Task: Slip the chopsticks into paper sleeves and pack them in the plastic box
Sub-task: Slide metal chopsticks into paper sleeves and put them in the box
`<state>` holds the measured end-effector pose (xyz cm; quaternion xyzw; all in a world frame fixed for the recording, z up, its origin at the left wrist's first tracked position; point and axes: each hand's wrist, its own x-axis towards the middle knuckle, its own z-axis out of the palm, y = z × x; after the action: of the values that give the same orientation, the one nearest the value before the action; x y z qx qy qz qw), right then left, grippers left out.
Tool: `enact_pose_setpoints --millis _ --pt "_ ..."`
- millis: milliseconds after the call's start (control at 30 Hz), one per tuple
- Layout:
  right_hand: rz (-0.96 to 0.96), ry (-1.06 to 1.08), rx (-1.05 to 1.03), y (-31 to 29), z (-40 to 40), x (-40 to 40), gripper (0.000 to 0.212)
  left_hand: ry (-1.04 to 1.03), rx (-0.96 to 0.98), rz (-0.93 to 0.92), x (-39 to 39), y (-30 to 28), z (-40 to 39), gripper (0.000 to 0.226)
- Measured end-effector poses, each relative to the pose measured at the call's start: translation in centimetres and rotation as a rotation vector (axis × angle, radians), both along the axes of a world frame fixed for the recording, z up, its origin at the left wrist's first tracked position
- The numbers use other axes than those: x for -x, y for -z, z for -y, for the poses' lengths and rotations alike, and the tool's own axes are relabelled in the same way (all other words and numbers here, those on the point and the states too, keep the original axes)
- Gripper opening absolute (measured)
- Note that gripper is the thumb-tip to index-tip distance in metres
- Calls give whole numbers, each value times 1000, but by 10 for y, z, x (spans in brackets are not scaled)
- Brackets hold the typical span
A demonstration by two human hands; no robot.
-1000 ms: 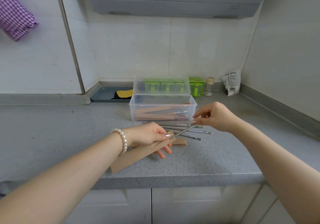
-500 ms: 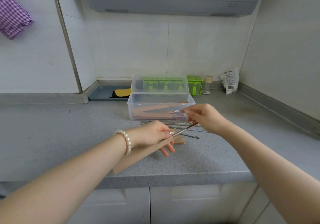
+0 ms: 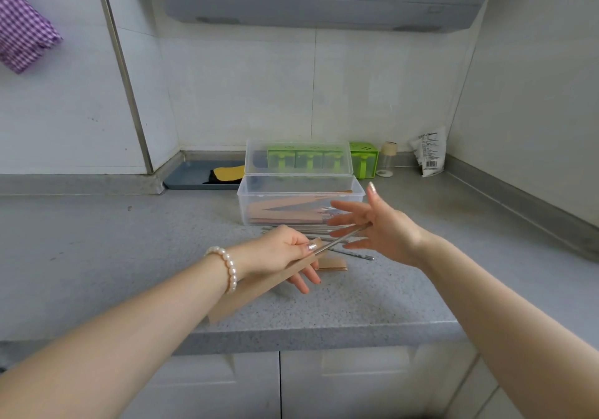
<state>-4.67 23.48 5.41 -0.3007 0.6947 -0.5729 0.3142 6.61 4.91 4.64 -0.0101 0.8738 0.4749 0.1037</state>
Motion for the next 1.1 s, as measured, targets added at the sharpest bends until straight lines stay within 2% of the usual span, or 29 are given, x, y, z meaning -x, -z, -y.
enact_pose_setpoints --millis 167,300,400,467,600,667,733,933,1033,1100 --pt "55 -107 -53 11 15 -13 74 -14 9 14 1 0 0 35" --pt "143 -122 2 19 23 -17 65 -22 8 45 1 1 3 33" --pt "140 -101 0 20 25 -16 63 -18 31 57 0 2 7 35" --pt "69 32 6 14 25 -7 58 -10 77 47 -1 2 10 36" --pt "-71 510 92 4 2 34 30 -53 159 21 -1 3 23 34" --pt "-156 662 -7 10 -15 53 23 -100 159 42 1 7 34 32" --pt "-258 701 -146 22 -25 64 19 -149 146 64 5 10 43 28" --pt "-502 661 -393 50 -26 77 13 -181 138 71 13 15 52 20" --pt "-692 627 -534 56 -24 84 23 -127 188 103 16 15 50 19" --pt "-839 485 -722 60 -19 86 32 -96 200 118 18 17 50 19"
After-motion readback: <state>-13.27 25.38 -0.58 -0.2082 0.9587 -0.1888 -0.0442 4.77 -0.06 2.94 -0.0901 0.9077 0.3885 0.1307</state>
